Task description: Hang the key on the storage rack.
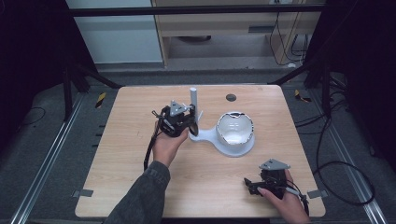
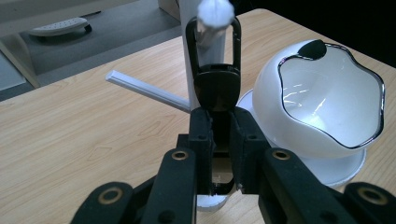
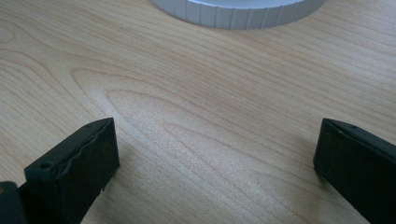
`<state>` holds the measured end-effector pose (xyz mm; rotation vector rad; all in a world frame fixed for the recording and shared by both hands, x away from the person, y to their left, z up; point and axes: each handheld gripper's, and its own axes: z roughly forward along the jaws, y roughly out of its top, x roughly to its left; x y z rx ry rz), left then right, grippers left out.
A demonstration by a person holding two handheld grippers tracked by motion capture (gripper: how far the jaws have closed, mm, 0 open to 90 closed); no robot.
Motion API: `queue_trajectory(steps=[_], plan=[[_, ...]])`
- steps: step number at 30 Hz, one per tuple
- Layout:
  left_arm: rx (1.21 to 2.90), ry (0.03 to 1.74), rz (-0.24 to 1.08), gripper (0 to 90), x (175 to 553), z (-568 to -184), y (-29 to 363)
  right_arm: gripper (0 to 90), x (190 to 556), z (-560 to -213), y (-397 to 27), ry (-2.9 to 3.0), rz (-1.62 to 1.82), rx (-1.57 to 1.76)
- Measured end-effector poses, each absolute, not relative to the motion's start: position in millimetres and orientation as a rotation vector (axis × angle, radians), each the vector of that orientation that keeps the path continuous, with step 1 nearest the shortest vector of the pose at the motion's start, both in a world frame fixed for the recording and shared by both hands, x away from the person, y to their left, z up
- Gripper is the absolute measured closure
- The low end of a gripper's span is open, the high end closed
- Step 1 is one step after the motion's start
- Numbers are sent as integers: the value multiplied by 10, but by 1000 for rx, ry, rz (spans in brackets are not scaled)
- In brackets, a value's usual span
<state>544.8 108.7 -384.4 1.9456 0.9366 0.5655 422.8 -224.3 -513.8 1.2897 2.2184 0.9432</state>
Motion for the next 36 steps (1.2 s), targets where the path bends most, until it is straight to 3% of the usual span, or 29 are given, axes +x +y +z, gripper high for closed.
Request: queue_trajectory(steps=[8,15,25,32,36], plan=[[1953,929,570,772,5446,-3843,1085,4,4227,-5137,-2241,2218,945,1293],[1955,929,603,697,5417,-3827,1074,4,4226,-5138,-2240,2217,946,1295],[1952,896,671,551,5323,-3788,1054,4,4227,-5141,-2241,2215,941,1288],[1942,905,675,407,5290,-3769,1064,4,4225,-5141,-2240,2216,941,1288],[1947,914,646,281,5261,-3770,1084,4,4225,-5141,-2240,2216,942,1288]])
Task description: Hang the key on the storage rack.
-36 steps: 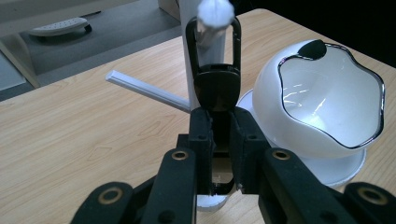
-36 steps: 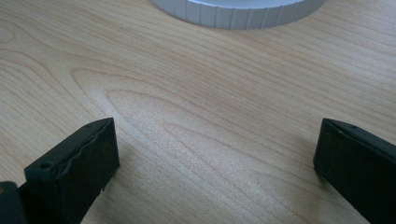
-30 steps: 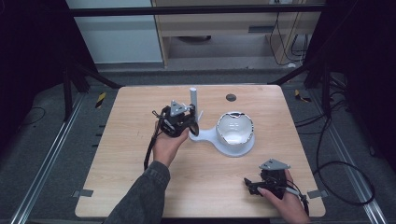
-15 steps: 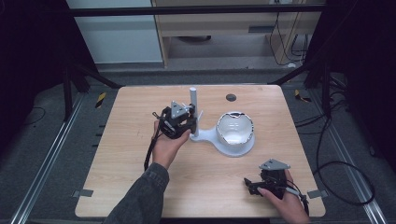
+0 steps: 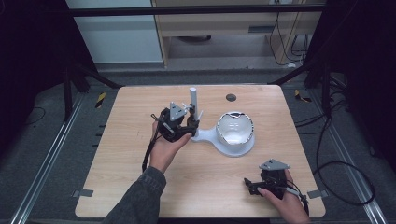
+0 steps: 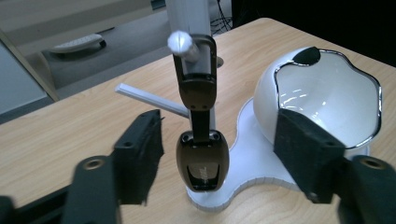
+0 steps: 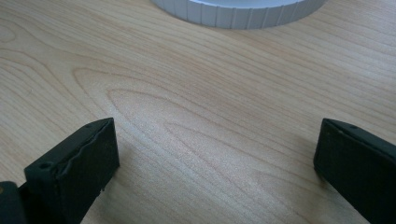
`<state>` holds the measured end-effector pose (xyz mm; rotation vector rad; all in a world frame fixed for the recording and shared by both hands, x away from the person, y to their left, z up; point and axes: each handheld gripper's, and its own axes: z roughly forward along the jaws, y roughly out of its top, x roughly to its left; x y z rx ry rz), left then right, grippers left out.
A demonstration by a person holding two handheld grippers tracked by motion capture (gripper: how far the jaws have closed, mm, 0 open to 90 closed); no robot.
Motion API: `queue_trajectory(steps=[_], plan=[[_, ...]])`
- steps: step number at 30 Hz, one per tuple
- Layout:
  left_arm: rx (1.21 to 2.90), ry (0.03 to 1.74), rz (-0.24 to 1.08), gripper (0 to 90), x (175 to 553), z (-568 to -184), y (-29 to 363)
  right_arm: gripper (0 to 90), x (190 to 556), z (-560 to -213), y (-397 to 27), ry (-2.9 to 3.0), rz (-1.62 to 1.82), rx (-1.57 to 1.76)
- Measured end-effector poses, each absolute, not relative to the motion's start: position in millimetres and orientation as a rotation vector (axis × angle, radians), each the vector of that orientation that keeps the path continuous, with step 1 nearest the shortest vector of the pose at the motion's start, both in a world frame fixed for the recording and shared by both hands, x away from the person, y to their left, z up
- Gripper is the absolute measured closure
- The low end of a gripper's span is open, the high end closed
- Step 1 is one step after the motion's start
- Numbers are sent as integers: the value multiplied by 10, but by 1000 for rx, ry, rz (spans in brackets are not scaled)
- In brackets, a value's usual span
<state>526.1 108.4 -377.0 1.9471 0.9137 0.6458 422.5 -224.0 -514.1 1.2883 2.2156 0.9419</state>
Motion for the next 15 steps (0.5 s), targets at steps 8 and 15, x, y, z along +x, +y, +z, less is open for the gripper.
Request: queue_trajectory(steps=[8,15], plan=[[1996,884,610,148,5129,-3769,1105,4,4217,-5138,-2238,2220,945,1292],[2020,878,590,117,5016,-3786,1187,4,4215,-5137,-2236,2219,948,1294]])
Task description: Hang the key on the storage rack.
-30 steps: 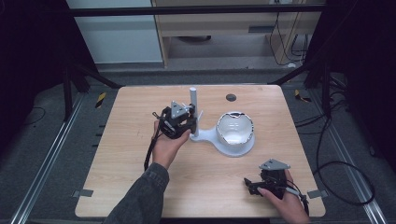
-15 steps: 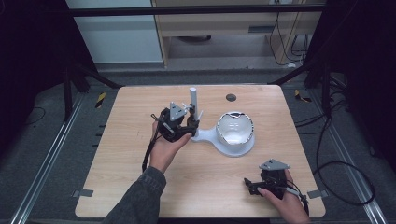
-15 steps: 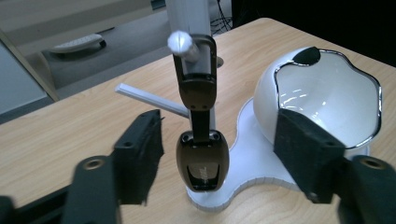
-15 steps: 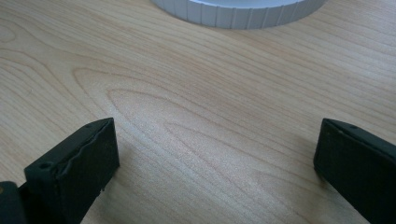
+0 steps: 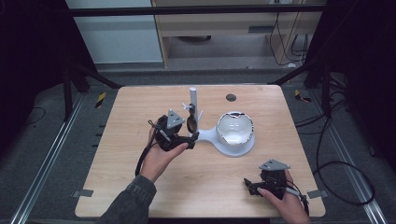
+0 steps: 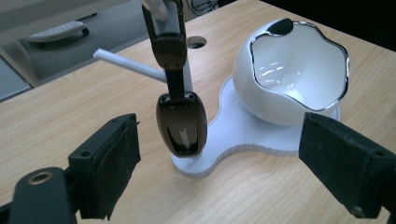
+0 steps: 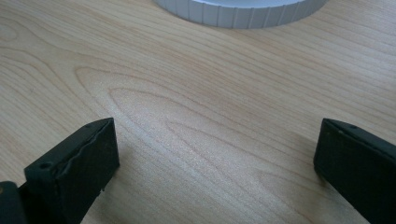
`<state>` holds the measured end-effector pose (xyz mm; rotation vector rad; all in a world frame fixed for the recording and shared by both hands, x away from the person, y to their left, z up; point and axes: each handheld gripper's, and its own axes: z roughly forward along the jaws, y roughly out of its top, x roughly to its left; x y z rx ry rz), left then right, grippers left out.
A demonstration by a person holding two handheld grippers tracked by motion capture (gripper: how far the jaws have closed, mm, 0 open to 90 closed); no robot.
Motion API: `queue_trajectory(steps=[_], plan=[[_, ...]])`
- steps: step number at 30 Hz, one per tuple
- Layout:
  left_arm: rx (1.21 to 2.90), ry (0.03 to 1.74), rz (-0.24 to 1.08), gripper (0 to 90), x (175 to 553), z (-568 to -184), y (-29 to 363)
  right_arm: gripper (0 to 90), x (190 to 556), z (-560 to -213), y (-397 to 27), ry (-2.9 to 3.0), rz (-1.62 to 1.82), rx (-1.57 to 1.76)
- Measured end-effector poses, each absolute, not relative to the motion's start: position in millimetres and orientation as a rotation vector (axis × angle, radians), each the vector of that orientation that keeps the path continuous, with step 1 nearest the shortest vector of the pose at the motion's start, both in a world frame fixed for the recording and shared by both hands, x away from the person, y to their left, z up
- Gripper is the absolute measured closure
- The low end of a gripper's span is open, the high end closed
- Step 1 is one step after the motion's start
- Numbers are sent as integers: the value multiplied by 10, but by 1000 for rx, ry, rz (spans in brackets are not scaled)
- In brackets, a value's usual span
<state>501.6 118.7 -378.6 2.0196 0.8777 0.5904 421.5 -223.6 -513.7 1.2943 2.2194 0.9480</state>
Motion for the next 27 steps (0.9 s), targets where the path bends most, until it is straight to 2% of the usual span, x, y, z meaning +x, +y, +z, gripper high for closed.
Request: queue_trajectory(steps=[27], plan=[[2105,856,566,59,4776,-3999,1466,3,4214,-5137,-2232,2217,948,1298]])
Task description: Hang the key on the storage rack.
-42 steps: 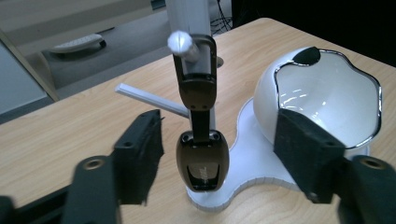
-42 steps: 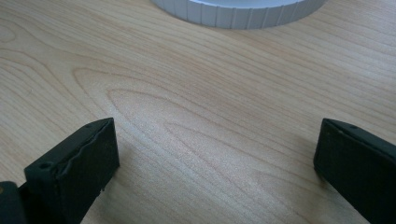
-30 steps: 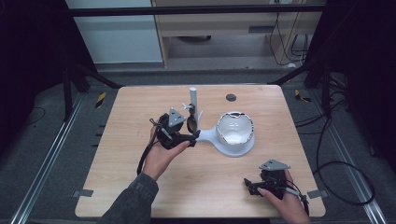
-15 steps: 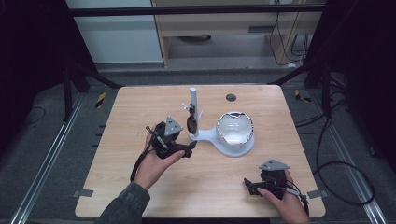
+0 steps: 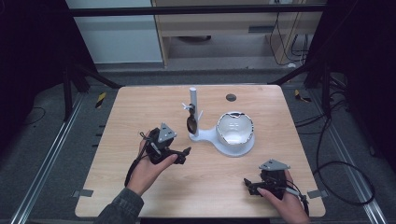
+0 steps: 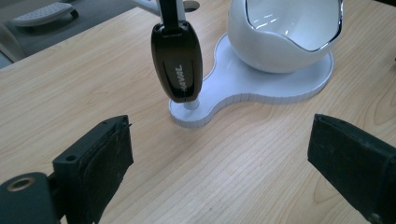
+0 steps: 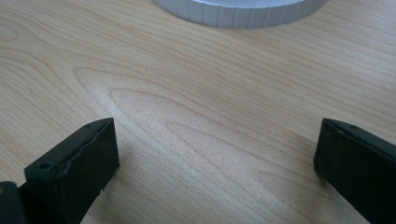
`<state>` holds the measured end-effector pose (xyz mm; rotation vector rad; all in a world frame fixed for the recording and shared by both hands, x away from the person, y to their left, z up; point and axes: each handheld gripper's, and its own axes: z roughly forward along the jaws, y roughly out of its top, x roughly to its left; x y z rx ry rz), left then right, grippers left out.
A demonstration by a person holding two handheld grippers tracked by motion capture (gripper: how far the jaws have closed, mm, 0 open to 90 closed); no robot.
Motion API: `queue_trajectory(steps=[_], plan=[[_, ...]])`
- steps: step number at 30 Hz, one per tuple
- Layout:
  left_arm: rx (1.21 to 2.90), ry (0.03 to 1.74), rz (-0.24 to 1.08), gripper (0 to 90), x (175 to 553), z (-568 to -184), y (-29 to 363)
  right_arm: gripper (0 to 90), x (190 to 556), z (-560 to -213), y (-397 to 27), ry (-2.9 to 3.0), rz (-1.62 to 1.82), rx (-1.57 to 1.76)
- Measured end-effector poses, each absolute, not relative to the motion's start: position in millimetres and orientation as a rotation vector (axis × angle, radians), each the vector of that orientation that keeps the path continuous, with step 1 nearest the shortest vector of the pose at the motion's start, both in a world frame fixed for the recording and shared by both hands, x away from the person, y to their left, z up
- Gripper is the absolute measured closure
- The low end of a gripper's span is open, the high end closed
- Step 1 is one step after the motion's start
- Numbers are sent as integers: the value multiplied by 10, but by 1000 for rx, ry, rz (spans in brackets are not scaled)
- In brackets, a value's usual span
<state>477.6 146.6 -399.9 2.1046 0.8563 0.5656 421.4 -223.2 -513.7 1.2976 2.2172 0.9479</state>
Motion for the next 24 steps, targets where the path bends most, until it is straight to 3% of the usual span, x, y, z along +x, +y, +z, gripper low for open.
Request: queue_trajectory(steps=[24], plan=[[2146,832,526,52,4642,-4293,1782,3,4214,-5137,-2228,2215,947,1301]])
